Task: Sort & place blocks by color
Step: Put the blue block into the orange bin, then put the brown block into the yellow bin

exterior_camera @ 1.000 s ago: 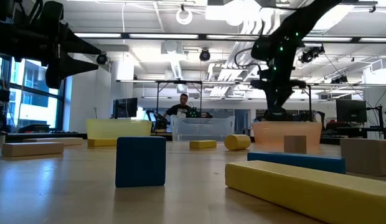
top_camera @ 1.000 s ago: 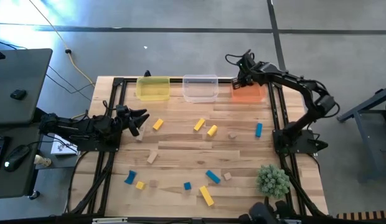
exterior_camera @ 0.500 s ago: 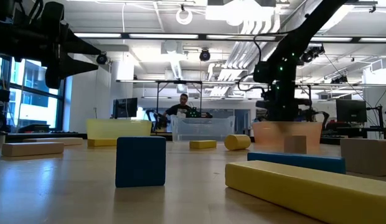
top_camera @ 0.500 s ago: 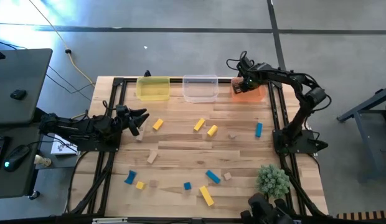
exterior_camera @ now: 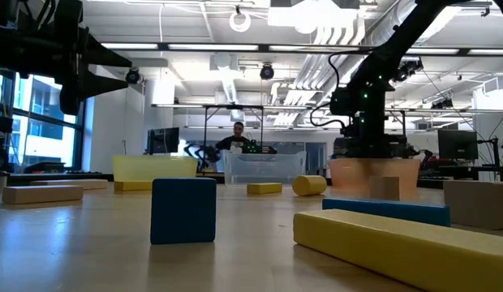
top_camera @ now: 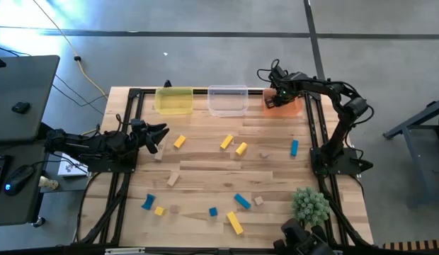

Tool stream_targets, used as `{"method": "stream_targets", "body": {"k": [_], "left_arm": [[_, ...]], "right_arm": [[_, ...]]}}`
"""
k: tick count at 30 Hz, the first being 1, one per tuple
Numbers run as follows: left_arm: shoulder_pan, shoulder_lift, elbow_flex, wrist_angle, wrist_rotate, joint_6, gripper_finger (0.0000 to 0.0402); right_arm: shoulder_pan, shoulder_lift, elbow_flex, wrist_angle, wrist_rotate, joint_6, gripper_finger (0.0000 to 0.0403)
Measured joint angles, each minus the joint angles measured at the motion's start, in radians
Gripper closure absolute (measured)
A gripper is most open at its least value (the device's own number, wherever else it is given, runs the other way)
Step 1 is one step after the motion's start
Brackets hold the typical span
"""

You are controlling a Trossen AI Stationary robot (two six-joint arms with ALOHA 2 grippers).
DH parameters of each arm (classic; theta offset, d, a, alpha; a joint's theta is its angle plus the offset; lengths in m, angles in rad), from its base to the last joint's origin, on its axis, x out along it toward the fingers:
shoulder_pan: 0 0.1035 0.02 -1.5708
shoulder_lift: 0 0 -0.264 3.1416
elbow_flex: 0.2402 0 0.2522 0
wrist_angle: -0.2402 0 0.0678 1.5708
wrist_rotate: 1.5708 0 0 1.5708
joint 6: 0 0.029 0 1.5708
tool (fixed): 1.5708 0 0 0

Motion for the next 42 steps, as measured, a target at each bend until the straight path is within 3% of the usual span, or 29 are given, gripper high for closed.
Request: {"method": "stream_targets", "body": {"k": [12, 19, 26, 33, 42], "left_arm": [[0.0, 0.0, 0.107, -0.051, -0.029, 0.183, 0.02], [0.0, 0.033, 0.277, -0.367, -0.068, 0.162, 0.02], [0.0, 0.171, 0.449, -0.638, -0.081, 0.036, 0.02], [0.033, 0.332, 0.544, -0.881, 0.015, -0.142, 0.02], [0.168, 0.501, 0.549, -0.907, 0.199, -0.262, 0.02]], "right_arm": [[0.001, 0.0, 0.055, -0.087, 0.002, 0.0, 0.0207], [0.001, -0.002, 0.152, -0.208, 0.001, 0.0, 0.0206], [0.021, -0.047, 0.228, -0.266, 0.0, 0.003, 0.0206], [0.074, -0.116, 0.274, -0.278, -0.004, 0.051, 0.0206], [0.19, -0.226, 0.294, -0.292, -0.008, 0.122, 0.0206]]}}
